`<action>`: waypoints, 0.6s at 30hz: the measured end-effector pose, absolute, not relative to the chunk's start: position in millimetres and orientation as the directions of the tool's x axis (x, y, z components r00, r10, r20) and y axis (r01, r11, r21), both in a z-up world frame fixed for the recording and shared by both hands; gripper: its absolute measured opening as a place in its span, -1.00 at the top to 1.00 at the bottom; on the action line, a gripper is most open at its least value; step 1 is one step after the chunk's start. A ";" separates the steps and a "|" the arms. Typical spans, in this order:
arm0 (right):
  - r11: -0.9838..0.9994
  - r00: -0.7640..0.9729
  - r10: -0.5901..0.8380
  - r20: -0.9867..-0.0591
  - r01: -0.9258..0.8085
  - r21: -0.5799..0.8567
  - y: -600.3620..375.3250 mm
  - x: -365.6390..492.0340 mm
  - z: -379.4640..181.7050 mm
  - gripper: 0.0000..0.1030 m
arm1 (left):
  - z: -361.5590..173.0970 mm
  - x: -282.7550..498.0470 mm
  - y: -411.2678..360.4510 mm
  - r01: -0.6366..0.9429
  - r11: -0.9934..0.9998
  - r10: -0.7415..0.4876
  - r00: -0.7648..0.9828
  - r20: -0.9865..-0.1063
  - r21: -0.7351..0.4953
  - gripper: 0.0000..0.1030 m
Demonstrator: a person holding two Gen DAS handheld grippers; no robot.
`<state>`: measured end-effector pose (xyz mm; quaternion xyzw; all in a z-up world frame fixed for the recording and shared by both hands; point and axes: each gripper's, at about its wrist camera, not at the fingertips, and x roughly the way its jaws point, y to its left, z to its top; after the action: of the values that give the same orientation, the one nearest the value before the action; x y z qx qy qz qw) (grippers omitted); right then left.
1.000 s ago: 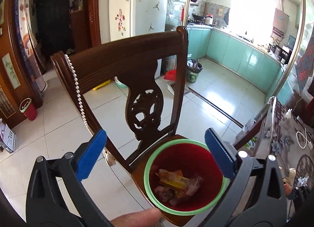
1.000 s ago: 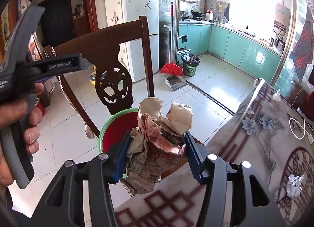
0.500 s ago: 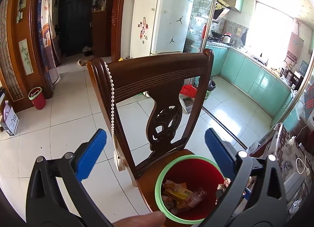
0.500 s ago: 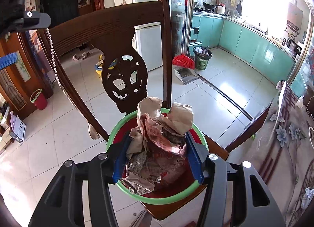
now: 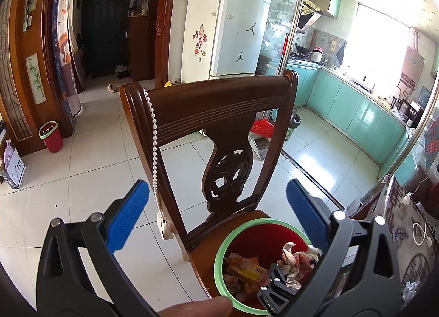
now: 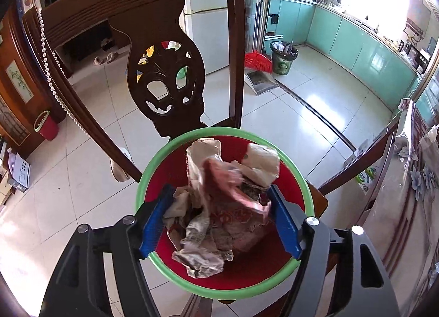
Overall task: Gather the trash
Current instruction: 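Open the left tool over the bucket while the right tool releases the red-white paper, then move both tools back over the table toward the remaining trash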
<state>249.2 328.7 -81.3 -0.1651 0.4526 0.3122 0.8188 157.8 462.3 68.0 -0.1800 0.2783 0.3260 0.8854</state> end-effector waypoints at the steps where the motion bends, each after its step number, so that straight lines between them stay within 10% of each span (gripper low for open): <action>1: 0.752 0.398 0.363 -0.842 -0.660 0.013 327.9 248.4 -80.5 -0.61 | 68.1 157.8 462.3 -0.678 0.722 0.478 0.632 -0.610 -0.137 -0.91; 18: 0.770 0.511 0.418 -0.751 -0.638 -0.006 269.8 197.9 -27.1 -0.86 | 75.7 155.5 451.8 -0.664 0.739 0.490 0.646 -0.586 -0.115 -0.91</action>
<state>197.9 269.8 -27.1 -0.1423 0.3867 0.3080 0.8575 155.5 451.8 75.7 -0.1621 0.2693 0.3231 0.8926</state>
